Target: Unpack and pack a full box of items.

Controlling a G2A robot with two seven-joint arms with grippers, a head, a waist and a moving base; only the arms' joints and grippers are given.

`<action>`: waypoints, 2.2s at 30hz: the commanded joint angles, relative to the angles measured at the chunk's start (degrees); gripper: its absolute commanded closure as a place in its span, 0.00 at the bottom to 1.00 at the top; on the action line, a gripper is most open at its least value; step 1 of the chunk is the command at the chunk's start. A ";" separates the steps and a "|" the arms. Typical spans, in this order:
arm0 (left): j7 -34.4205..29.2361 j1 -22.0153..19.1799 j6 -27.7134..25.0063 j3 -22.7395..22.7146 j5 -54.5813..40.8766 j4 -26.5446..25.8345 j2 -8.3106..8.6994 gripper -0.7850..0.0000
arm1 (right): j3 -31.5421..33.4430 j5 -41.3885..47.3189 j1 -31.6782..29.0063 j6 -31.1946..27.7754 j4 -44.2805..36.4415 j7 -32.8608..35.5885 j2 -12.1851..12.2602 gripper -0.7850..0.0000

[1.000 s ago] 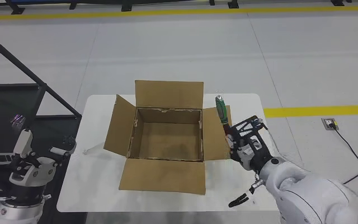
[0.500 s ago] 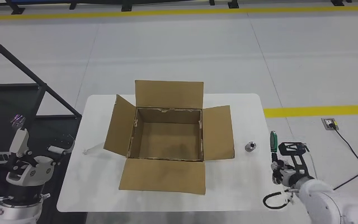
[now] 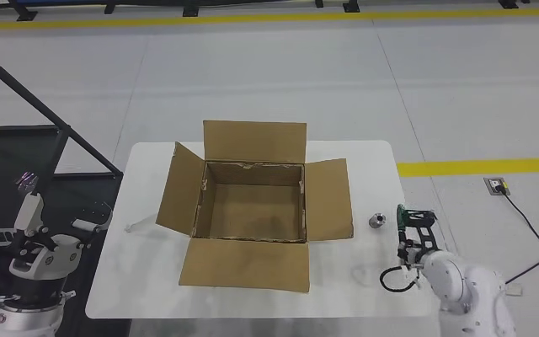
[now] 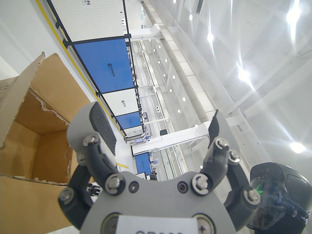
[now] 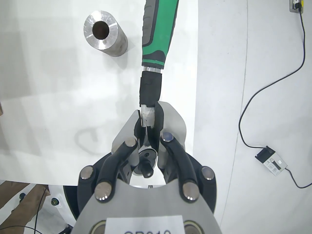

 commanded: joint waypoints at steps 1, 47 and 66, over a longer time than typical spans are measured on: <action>0.00 0.00 0.00 0.00 0.00 0.00 0.00 0.00 | -1.10 -1.40 0.38 0.70 0.72 0.44 0.05 1.00; 1.66 0.51 -0.63 -0.68 -0.88 0.74 -0.13 0.00 | -2.12 37.59 9.86 -8.75 -8.20 13.67 2.36 0.00; 3.37 1.16 -1.17 -1.20 -2.06 0.52 -0.31 0.00 | -18.21 34.52 18.39 -0.83 1.12 8.87 2.72 0.00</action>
